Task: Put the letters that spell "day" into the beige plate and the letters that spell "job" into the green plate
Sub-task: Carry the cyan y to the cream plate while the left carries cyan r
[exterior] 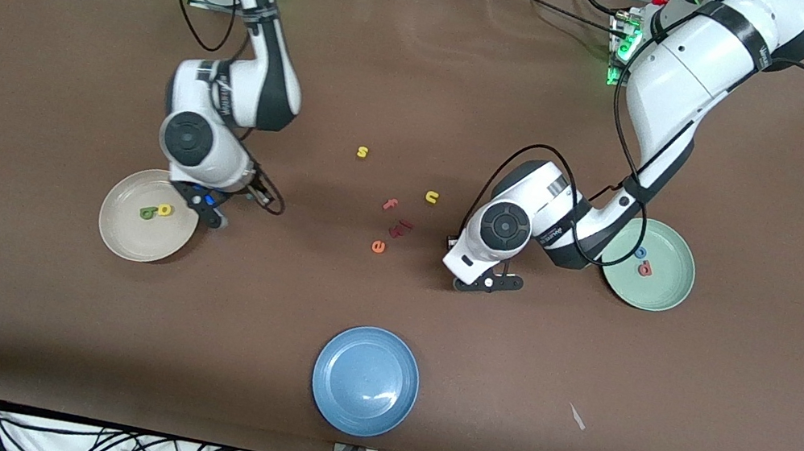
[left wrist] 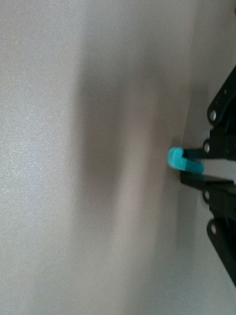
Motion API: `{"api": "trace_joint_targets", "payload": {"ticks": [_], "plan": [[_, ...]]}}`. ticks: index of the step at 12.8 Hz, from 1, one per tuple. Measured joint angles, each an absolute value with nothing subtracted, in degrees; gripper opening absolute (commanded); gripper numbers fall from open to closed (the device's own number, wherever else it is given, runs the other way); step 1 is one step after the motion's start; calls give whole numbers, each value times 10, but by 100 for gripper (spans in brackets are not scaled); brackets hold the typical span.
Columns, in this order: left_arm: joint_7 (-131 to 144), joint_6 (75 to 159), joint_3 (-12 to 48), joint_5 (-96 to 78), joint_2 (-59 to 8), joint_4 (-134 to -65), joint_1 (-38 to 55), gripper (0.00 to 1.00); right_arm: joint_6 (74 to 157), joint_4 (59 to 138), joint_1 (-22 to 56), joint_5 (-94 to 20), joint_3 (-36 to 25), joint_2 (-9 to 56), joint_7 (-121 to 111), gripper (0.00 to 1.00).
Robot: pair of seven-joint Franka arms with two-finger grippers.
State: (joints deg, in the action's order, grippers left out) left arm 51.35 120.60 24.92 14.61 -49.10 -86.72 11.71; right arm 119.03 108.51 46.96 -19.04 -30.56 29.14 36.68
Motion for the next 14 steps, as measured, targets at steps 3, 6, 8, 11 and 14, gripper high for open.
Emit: {"api": "trace_joint_targets", "payload": {"ticks": [3,6,8,11,14], "plan": [[514,1206,249,146,-491,-867,117,0,1164,1086,466,-190,-341,288,230,0],[515,1206,248,146,-491,-866,117,0,1151,1089,464,-190,-381,290,94,0],[515,1187,246,146,-486,-859,110,0,1150,1092,443,-190,-395,294,5,0],[495,1088,260,146,-451,-847,61,0,1153,1093,402,-190,-397,307,-91,0],[418,970,298,146,-409,-847,-31,0,1167,1083,384,-190,-397,322,-136,39]]}}
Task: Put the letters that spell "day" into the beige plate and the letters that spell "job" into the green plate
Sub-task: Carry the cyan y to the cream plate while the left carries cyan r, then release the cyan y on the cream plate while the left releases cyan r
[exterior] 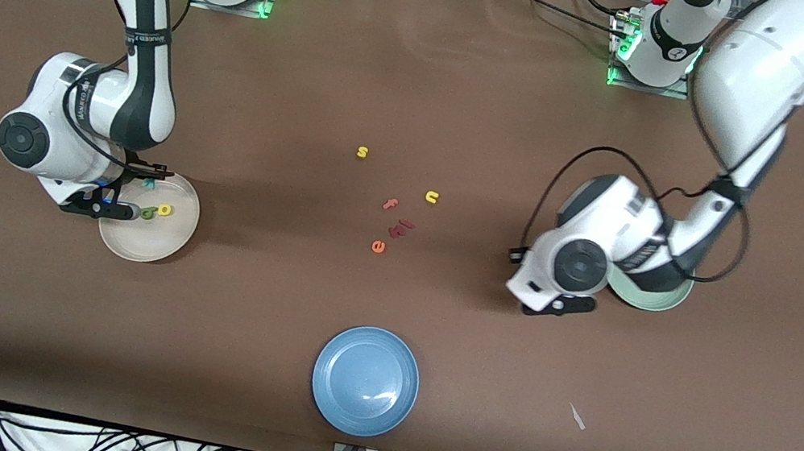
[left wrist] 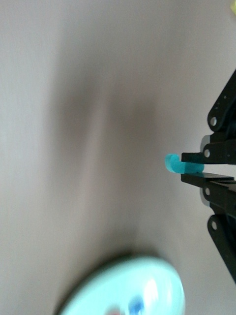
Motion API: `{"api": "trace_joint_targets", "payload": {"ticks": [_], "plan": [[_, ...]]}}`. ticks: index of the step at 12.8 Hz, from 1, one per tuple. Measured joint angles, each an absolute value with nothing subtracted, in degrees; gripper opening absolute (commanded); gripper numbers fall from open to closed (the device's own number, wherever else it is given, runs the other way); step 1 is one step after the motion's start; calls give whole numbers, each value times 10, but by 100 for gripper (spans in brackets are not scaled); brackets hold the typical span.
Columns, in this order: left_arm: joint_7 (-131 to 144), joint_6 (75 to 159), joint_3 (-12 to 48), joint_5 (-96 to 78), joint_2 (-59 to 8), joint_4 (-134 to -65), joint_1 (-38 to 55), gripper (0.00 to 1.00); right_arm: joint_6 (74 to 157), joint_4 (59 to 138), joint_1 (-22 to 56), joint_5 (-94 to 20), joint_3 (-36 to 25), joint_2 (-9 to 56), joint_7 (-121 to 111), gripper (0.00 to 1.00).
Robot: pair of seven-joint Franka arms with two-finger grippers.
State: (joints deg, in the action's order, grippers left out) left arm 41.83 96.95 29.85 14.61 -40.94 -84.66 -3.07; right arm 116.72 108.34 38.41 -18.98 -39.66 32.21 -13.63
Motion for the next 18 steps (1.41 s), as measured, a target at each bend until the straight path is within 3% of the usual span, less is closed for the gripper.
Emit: {"api": "trace_joint_targets", "payload": {"ticks": [1,6,12,14,15,16,17,18], "plan": [[388,939,303,146,-399,-847,-56,0,1168,1078,382,-190,-397,326,-139,99],[298,903,306,150,-380,-867,-151,0,1168,1058,382,-190,-395,334,-131,100],[253,962,305,220,-384,-968,-241,2,1102,1024,388,-190,-391,334,-64,100],[252,981,304,225,-390,-987,-260,33,1065,1000,392,-190,-391,334,-52,100],[251,991,304,225,-393,-995,-268,71,1052,991,393,-190,-390,334,-50,100],[251,998,304,226,-396,-999,-275,90,1045,986,395,-190,-390,334,-50,100],[250,1002,305,226,-396,-999,-278,99,1040,983,397,-190,-390,334,-49,100],[247,1005,307,226,-395,-996,-280,99,1038,982,399,-190,-390,334,-49,100]]}}
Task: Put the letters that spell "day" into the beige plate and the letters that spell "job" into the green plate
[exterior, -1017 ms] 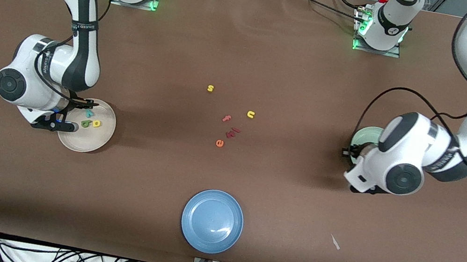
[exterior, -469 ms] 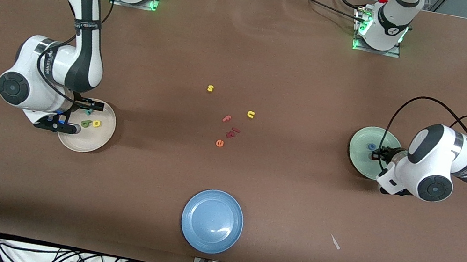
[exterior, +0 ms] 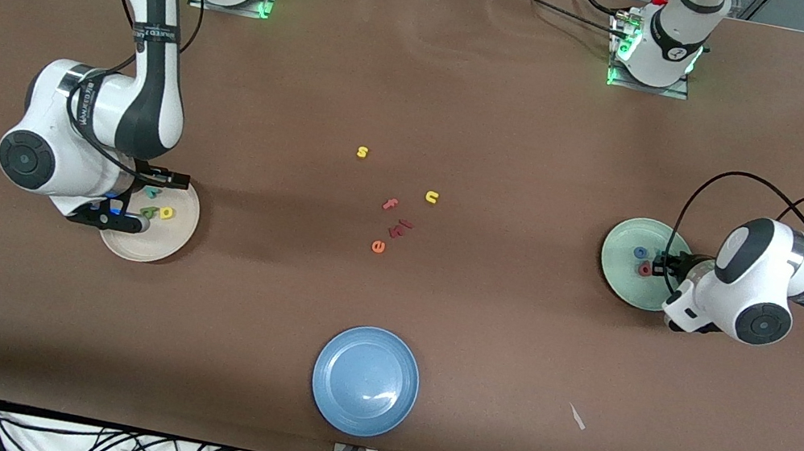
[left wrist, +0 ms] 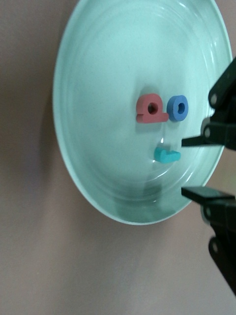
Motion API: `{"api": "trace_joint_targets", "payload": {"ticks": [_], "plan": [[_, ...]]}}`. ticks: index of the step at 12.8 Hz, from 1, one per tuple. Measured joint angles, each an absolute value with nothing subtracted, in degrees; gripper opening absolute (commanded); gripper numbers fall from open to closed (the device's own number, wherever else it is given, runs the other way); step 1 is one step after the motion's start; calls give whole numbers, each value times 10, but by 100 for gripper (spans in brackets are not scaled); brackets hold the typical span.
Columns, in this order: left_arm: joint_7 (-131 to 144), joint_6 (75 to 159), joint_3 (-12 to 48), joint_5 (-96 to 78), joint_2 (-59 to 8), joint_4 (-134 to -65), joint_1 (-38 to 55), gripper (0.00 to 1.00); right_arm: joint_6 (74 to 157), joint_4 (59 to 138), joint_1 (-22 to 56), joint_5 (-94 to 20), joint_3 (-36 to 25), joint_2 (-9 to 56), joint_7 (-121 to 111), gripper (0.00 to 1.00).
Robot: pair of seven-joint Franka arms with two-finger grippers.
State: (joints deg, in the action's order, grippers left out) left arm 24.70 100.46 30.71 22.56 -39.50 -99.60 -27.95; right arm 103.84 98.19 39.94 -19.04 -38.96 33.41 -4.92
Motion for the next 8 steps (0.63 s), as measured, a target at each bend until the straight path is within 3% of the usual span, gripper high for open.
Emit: {"api": "trace_joint_targets", "payload": {"ticks": [3,8], "plan": [[211,997,328,226,-369,-960,-280,99,1031,978,404,-190,-389,334,-49,100],[165,913,383,224,-288,-858,-281,99,996,949,387,-190,-365,324,-49,100]]}}
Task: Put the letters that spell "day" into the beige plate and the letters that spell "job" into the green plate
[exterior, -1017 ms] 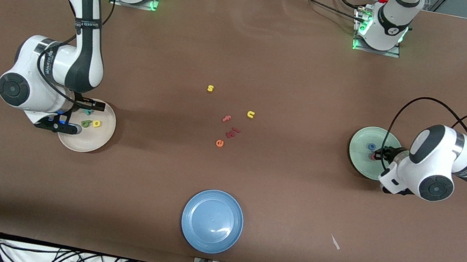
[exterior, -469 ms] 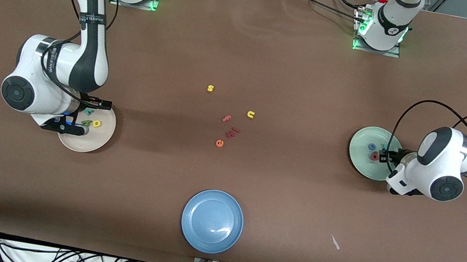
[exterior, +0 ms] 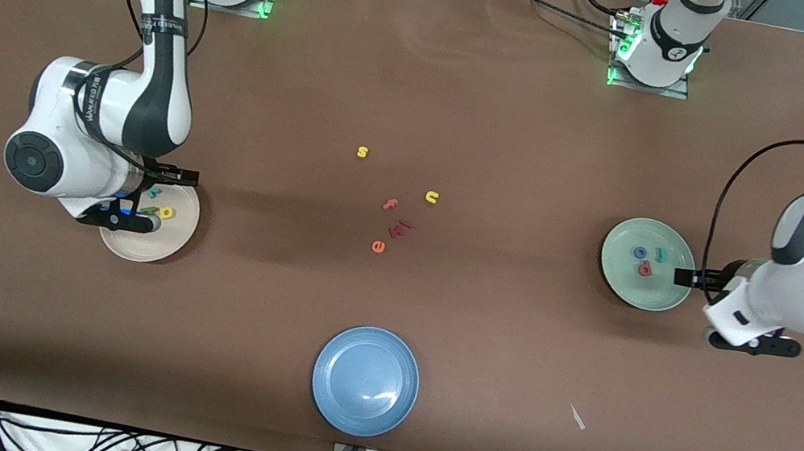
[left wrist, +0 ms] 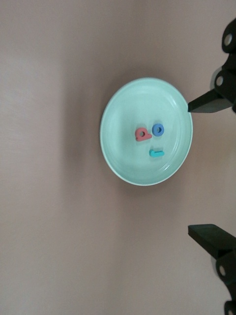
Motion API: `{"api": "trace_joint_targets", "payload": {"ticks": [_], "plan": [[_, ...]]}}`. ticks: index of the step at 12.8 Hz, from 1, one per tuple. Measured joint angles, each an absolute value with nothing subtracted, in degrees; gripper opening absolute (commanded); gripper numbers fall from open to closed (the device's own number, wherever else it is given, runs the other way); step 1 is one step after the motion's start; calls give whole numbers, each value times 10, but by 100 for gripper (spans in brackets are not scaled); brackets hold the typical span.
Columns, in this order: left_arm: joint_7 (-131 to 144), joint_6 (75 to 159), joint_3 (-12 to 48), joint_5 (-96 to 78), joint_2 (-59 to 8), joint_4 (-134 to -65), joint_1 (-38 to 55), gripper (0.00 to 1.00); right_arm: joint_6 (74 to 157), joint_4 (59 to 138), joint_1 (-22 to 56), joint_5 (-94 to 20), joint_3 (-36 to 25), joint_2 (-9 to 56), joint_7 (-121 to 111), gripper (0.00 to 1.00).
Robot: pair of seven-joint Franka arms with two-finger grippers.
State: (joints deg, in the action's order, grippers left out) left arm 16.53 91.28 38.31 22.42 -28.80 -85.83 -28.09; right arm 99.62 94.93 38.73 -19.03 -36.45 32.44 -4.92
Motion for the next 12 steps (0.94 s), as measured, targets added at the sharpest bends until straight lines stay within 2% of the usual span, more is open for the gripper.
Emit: {"api": "trace_joint_targets", "payload": {"ticks": [5,8,12], "plan": [[141,843,399,175,-276,-701,-281,100,996,944,226,-110,-190,267,-50,100],[108,841,399,171,-276,-660,-281,100,981,943,177,-51,-135,215,-53,100],[85,841,399,171,-277,-642,-281,100,941,942,136,8,-74,124,-53,100]]}}
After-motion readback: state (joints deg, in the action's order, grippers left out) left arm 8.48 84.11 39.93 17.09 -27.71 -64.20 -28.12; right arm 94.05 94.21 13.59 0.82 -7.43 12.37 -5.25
